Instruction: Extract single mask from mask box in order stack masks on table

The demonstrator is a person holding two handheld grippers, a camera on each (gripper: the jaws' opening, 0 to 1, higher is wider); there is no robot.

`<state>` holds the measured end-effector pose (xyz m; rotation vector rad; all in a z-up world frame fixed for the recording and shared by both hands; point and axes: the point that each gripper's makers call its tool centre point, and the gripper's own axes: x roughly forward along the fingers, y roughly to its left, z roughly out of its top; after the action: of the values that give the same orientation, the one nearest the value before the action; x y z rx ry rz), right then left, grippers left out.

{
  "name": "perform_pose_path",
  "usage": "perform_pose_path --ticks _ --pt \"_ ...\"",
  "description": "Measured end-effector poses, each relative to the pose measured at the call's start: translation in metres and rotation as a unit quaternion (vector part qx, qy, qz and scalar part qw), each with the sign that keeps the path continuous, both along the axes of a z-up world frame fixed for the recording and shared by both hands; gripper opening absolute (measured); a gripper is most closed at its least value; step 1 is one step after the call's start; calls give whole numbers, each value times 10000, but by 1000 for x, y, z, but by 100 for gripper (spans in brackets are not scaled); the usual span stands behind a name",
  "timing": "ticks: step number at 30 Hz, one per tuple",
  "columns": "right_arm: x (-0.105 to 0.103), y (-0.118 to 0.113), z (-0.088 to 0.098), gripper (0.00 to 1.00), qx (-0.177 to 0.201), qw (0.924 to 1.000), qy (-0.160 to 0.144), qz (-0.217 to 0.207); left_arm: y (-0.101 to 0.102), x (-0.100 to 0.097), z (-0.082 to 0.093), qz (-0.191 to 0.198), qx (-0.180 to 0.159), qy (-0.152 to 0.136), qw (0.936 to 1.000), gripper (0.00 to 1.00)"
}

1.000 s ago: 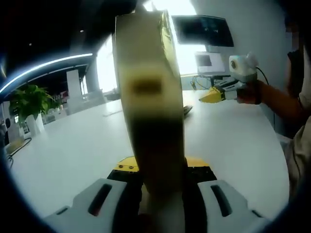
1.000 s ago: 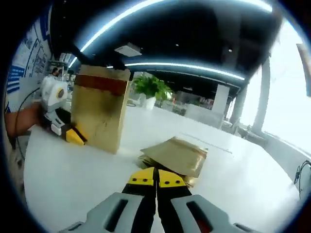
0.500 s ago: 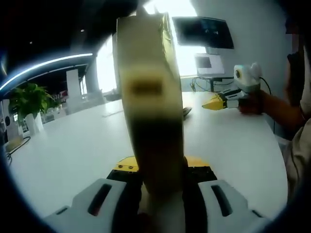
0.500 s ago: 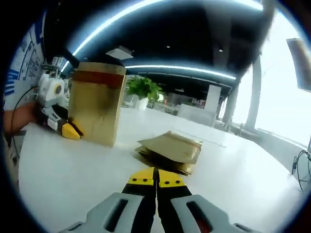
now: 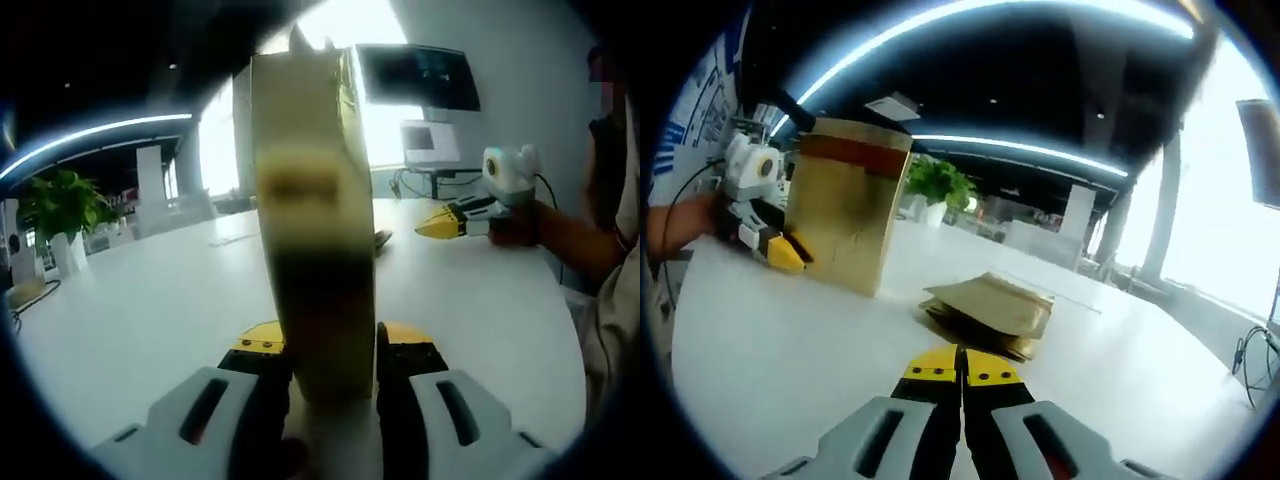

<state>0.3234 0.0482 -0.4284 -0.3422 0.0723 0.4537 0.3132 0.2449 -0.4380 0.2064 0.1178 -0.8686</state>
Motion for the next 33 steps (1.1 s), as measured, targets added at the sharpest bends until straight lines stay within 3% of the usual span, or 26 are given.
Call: perform_pose_path --ticks 11,31,33 --pt "-1 2 3 0 87 9999 -84 56 1 0 0 4 -11 9 10000 25" --pt "-1 3 3 0 -101 9998 -169 94 2 1 1 1 -47 31 10000 25" --pt "-2 5 4 0 -76 9997 -180 138 1 1 2 -45 -31 -64 10000 25"
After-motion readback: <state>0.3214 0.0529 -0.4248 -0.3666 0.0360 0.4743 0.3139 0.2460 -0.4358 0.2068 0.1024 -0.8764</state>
